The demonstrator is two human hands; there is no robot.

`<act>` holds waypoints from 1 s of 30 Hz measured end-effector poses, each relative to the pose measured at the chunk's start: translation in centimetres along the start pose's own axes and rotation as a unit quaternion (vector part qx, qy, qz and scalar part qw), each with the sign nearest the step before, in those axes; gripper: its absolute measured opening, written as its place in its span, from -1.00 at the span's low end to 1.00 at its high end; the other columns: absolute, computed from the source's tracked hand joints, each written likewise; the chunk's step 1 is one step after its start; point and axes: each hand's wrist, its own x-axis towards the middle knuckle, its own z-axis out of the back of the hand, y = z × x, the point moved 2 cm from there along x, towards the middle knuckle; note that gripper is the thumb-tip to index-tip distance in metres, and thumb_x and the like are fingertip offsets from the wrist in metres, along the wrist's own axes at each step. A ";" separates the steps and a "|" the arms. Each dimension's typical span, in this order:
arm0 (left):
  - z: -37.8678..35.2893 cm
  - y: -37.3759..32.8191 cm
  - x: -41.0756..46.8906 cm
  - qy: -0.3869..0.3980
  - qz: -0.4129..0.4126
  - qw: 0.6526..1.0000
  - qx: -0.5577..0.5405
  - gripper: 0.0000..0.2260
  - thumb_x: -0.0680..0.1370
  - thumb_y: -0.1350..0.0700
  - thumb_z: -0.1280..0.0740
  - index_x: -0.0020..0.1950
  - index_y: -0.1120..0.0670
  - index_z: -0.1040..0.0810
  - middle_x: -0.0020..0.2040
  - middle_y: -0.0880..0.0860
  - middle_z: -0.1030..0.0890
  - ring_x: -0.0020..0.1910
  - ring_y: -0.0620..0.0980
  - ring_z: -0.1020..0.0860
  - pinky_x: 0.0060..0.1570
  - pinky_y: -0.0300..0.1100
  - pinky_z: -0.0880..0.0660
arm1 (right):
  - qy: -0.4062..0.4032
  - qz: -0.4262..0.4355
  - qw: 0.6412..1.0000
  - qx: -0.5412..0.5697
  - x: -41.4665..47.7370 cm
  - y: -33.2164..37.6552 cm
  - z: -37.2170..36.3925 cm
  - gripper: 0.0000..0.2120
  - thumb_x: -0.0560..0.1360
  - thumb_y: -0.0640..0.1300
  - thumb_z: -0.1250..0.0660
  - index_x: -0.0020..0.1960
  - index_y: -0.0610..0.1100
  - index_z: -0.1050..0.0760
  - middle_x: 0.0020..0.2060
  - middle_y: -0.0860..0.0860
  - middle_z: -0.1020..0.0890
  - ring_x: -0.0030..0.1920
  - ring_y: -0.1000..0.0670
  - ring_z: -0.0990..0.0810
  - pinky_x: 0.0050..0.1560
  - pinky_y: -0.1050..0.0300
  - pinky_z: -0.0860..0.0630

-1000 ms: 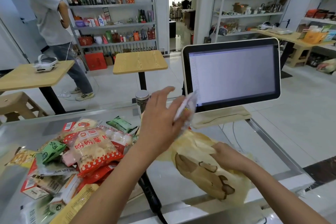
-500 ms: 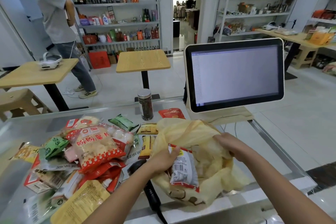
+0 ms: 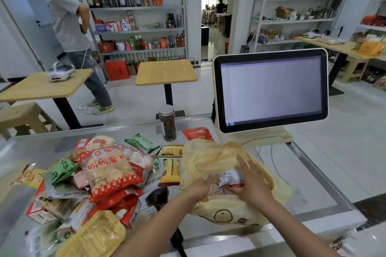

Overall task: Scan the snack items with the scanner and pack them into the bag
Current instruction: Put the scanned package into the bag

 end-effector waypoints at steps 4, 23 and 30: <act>0.8 -1.0 -0.1 -0.085 -0.089 0.954 0.274 -0.56 0.61 -0.18 -0.08 0.19 0.14 -0.49 0.05 0.08 -0.54 0.10 0.09 -0.52 0.05 -0.07 -0.43 | -0.026 -0.010 1.000 -0.007 0.7 -2.0 0.7 0.00 0.34 0.27 -0.43 0.55 0.13 0.13 0.52 -0.08 -0.11 0.45 -0.16 -0.25 0.25 -0.15 -0.44; 1.3 -2.6 5.8 -0.127 -0.217 0.958 0.134 -0.70 0.58 0.17 -0.15 0.31 0.03 -0.37 0.16 0.13 -0.54 0.01 0.11 -0.53 -0.01 -0.06 -0.46 | 0.014 0.006 0.995 0.101 0.8 -3.6 1.4 -0.46 0.25 0.15 -0.55 -0.17 0.01 -0.20 -0.35 0.10 -0.46 -0.35 0.10 -0.39 -0.35 0.19 -0.28; 2.2 -3.8 5.3 -0.224 -0.218 0.914 0.260 -0.51 0.49 -0.12 -0.17 0.38 -0.01 -0.26 0.24 0.07 -0.45 0.14 0.11 -0.47 0.00 -0.06 -0.42 | -0.006 0.000 0.979 0.203 0.8 -5.0 1.6 -0.50 0.30 0.00 -0.57 -0.15 -0.05 -0.22 -0.28 0.02 -0.45 -0.31 0.03 -0.44 -0.30 0.11 -0.41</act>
